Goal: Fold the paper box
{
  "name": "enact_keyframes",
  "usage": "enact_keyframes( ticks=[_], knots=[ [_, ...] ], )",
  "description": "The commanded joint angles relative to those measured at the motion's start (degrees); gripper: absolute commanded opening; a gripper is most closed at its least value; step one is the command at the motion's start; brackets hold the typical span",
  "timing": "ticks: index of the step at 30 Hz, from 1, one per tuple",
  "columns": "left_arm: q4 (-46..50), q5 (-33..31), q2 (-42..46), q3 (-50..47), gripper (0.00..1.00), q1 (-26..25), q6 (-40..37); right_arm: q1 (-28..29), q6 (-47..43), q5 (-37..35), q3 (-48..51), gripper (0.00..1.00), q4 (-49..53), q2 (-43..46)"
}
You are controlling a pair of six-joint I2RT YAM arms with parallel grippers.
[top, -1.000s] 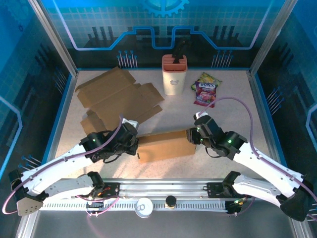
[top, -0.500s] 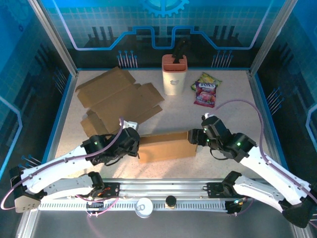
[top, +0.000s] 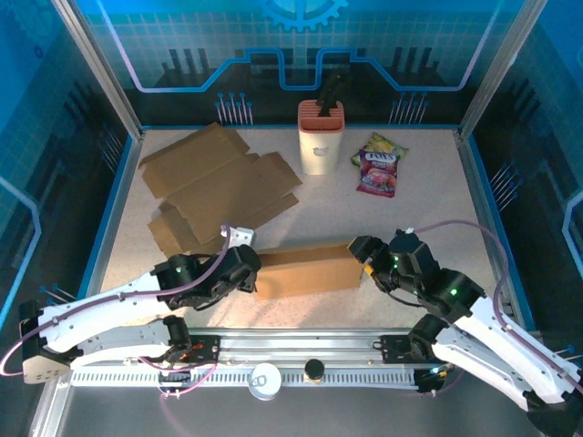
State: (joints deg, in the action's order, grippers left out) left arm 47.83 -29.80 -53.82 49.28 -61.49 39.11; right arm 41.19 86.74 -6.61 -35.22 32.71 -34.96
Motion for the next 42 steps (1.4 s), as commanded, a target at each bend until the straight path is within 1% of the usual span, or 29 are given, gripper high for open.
enact_keyframes(
  ticks=[1,4,8,15,17,19,20,22,25,30,31,33,36,40,42],
  knots=[
    [-0.17,-1.95,-0.05,-1.46,0.00,-0.86,1.14,0.03,12.43,0.09,-0.37,0.87,-3.73,1.69],
    [-0.28,-2.41,-0.14,-1.56,0.00,-1.41,1.14,-0.12,15.00,-0.58,0.38,0.87,-4.07,2.09],
    [-0.37,-3.11,-0.05,-1.40,0.00,-1.92,1.07,-1.12,17.57,0.19,3.05,0.85,-5.40,1.74],
    [-0.55,-4.12,0.02,-1.36,0.00,-3.01,0.72,-6.03,17.43,2.82,6.02,0.77,-8.01,1.74],
    [-0.55,-4.25,0.12,-1.22,0.00,-3.17,0.62,-6.60,17.27,3.36,6.50,0.73,-8.35,1.69],
    [-0.55,-4.28,0.29,-1.16,0.00,-3.26,0.70,-6.75,17.06,3.49,7.03,0.66,-8.54,1.90],
    [-0.55,-4.26,0.33,-1.02,0.00,-3.32,0.78,-6.74,16.89,3.36,7.16,0.65,-8.41,2.00],
    [-0.61,-3.87,0.64,-0.62,0.15,-3.35,0.96,-6.74,16.75,3.14,7.68,0.62,-8.09,2.14],
    [-0.59,-2.60,1.69,0.68,0.31,-3.59,1.78,-6.78,16.70,2.72,8.53,0.59,-7.93,2.43],
    [-2.21,0.66,6.71,2.21,0.48,-3.63,3.76,-6.83,16.43,2.18,9.38,0.56,-7.56,2.44],
    [-2.24,0.80,7.72,2.39,0.51,-3.63,4.46,-6.82,16.35,2.13,9.54,0.54,-7.73,2.35],
    [-1.51,0.63,8.94,2.73,0.56,-3.37,6.30,-6.82,16.12,2.17,9.64,0.52,-7.66,2.16],
    [-0.34,1.73,9.72,2.88,0.59,-1.89,9.18,-6.87,15.98,2.13,9.82,0.52,-7.57,2.00],
    [0.20,6.05,10.13,1.85,0.61,3.32,11.85,-6.87,15.76,2.27,10.08,0.51,-7.31,2.05],
    [-0.89,9.39,10.55,0.42,0.61,6.54,12.21,-6.82,15.67,2.22,10.17,0.51,-7.22,2.09]
  ],
)
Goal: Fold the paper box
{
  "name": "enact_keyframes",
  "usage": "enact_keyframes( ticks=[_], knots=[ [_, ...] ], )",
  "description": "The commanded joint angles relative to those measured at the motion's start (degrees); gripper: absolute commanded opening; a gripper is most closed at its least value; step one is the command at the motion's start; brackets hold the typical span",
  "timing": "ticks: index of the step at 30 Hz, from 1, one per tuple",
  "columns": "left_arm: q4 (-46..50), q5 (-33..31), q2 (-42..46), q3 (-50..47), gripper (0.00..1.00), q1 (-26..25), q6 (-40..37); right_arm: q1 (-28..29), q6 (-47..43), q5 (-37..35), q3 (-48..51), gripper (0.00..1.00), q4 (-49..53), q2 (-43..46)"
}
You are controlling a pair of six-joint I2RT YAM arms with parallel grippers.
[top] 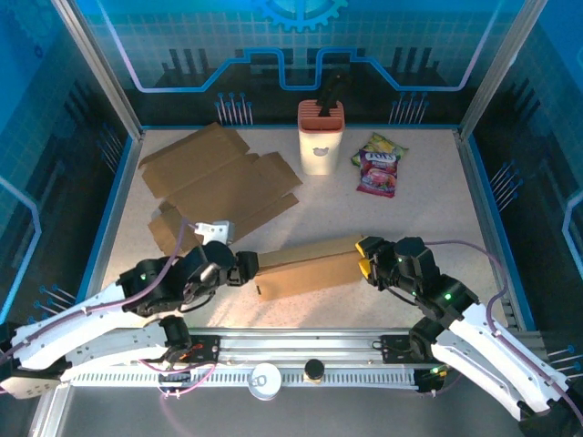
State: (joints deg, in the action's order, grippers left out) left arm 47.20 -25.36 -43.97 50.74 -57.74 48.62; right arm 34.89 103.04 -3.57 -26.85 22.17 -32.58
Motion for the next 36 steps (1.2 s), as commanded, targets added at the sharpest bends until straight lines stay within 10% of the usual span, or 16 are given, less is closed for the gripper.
enact_keyframes(
  ticks=[1,27,36],
  knots=[
    [-1.41,6.96,1.01,-2.10,0.61,4.16,2.86,-0.56,-0.72,-0.73,1.86,0.51,3.31,-0.30],
    [-14.35,20.94,-0.33,-14.35,0.20,8.63,3.29,-0.53,-1.42,-0.38,4.33,0.41,5.31,0.18],
    [-18.99,10.25,-3.45,-10.56,0.15,-1.98,-1.02,-2.50,-6.57,1.61,4.04,0.49,4.13,1.91]
  ],
)
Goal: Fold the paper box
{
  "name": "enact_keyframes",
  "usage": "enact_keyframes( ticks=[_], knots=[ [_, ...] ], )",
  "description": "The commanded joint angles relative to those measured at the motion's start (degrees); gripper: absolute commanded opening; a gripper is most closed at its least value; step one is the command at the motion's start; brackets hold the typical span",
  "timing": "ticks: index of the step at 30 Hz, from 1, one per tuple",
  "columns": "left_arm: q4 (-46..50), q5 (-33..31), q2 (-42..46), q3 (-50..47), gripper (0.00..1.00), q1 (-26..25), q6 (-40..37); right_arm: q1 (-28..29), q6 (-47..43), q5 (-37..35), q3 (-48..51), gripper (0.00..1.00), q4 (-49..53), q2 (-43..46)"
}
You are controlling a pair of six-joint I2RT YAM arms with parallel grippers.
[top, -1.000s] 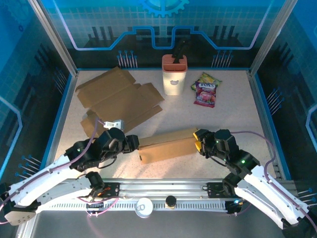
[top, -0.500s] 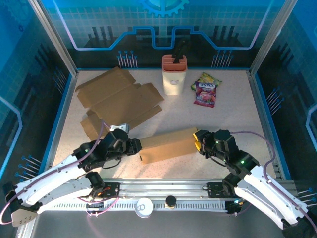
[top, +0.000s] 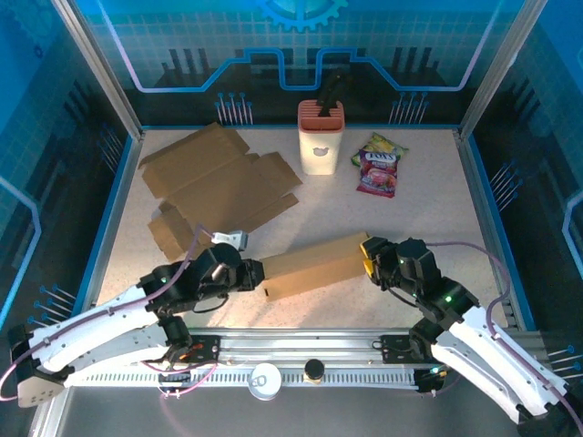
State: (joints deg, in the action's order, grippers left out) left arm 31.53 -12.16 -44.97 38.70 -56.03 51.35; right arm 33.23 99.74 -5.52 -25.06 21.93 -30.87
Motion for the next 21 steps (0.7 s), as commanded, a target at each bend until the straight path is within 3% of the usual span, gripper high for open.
enact_keyframes(
  ticks=[1,7,13,21],
  knots=[
    [-3.80,-4.80,-3.72,2.05,0.14,-5.05,-4.35,-1.78,-4.41,4.65,2.46,0.49,3.71,0.58],
    [-10.10,-12.82,-11.09,4.02,0.10,-11.51,-8.15,-12.01,-13.82,17.15,2.51,0.49,-0.17,1.12],
    [-15.28,-18.12,-17.99,7.95,0.09,-15.67,-12.42,-24.58,-22.69,30.66,1.49,0.46,4.31,0.62],
    [-17.22,-17.13,-26.80,13.44,0.09,-16.34,-15.29,-34.47,-35.02,33.23,-2.18,0.45,20.29,0.35]
  ],
)
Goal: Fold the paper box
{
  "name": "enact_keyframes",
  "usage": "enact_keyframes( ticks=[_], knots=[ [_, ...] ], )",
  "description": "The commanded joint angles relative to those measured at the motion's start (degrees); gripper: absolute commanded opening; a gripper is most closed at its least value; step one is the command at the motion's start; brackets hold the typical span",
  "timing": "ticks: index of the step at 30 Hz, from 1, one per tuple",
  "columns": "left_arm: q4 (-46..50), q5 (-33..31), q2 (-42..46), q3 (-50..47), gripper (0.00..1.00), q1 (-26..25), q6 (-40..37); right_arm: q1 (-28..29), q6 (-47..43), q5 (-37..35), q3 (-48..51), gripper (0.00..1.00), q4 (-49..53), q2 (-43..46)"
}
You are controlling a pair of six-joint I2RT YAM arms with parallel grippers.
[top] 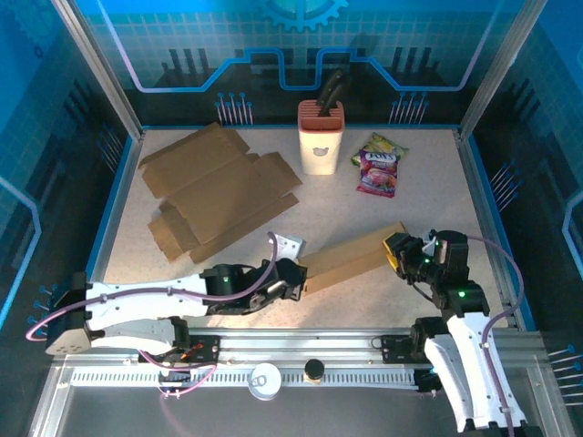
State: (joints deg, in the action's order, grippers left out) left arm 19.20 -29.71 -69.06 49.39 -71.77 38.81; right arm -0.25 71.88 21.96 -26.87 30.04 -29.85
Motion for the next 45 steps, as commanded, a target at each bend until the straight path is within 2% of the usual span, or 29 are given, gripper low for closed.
enact_keyframes(
  ticks=[1,9,11,13,16,18,28,35,39,41,45],
  knots=[
    [-4.96,0.54,-3.82,3.30,0.09,-0.66,-3.01,-1.57,-8.12,5.27,-0.43,0.44,13.50,-0.87],
    [-5.80,0.55,-8.32,5.42,0.11,-1.09,-4.53,-6.50,-13.04,0.73,-1.52,0.34,24.33,2.49],
    [-5.30,0.57,-8.61,6.38,0.16,-0.98,-4.55,-6.52,-13.42,-1.50,-2.51,0.34,27.16,4.02],
    [-3.90,0.51,-8.70,7.66,0.25,-0.62,-3.50,-6.51,-13.21,-3.27,-2.59,0.33,29.22,5.03],
    [-3.47,1.77,-8.08,8.56,0.38,0.20,-1.85,-6.52,-11.66,-1.86,0.04,0.30,28.01,5.91],
    [-3.98,3.50,-7.26,8.69,0.42,0.69,-1.25,-6.52,-10.99,-1.35,1.35,0.27,27.80,6.65],
    [-0.57,3.59,-4.61,10.40,0.46,1.28,-1.27,-6.09,-10.69,-3.07,2.45,0.26,36.96,12.06],
    [1.57,5.43,-3.43,9.16,0.50,3.62,1.75,-5.68,-10.25,0.72,4.32,0.36,27.69,7.66],
    [5.16,12.63,-5.15,6.69,0.52,9.19,8.02,-5.25,-12.83,1.20,2.67,0.48,23.21,6.18],
    [2.10,16.00,-5.39,2.57,0.52,10.77,11.40,-3.79,-12.99,2.19,3.10,0.54,20.68,4.50],
    [-3.51,19.19,-5.64,-5.10,0.53,11.21,19.20,3.96,-9.10,0.69,5.89,0.62,12.73,1.74]
  ],
)
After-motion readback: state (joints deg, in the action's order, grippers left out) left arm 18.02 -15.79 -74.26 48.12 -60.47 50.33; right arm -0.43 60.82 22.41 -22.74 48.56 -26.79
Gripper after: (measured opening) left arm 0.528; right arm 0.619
